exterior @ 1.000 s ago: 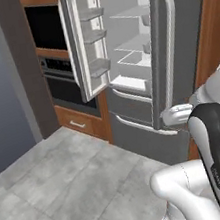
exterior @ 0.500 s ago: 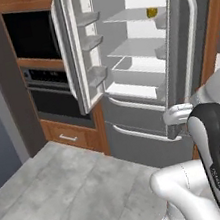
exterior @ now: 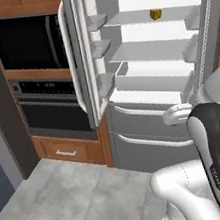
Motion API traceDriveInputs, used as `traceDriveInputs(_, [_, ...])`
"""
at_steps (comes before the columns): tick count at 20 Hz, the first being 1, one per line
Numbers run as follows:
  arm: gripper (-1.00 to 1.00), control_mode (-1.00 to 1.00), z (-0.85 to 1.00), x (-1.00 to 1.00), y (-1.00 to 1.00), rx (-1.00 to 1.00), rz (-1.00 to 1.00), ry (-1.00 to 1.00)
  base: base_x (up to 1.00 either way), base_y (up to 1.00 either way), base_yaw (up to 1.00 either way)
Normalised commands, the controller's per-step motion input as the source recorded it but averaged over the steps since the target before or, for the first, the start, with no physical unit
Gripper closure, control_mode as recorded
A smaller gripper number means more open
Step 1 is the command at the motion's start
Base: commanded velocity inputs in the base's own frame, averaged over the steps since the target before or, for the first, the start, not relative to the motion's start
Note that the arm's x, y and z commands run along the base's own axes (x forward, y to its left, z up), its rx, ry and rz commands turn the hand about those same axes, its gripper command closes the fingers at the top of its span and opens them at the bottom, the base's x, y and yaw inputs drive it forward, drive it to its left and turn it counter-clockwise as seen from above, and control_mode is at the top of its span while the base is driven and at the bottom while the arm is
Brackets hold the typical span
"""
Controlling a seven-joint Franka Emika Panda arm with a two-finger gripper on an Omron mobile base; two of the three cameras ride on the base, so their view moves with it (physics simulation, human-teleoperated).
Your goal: Retrieve the sausage and cheese from the fridge and place them on the cutting board on the counter.
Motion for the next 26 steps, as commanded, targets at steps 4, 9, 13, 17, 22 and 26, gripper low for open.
traceDriveInputs(4, [-1.00,1.00,0.00,0.00,0.00,0.00,0.00,0.00,0.58,0.42,-0.50])
traceDriveInputs(9, [-1.00,1.00,0.00,0.00,0.00,0.00,0.00,0.00,0.57,0.44,-0.46])
traceDriveInputs(13, [-1.00,1.00,0.00,0.00,0.00,0.00,0.00,0.00,0.56,0.44,-0.46])
traceDriveInputs(17, [-1.00,1.00,0.00,0.00,0.00,0.00,0.00,0.00,0.53,0.45,-0.47])
traceDriveInputs(22, [-1.00,1.00,0.00,0.00,0.00,0.00,0.00,0.00,0.55,0.35,-0.39])
traceDriveInputs(26, [-1.00,1.00,0.00,0.00,0.00,0.00,0.00,0.00,0.56,0.35,-0.31])
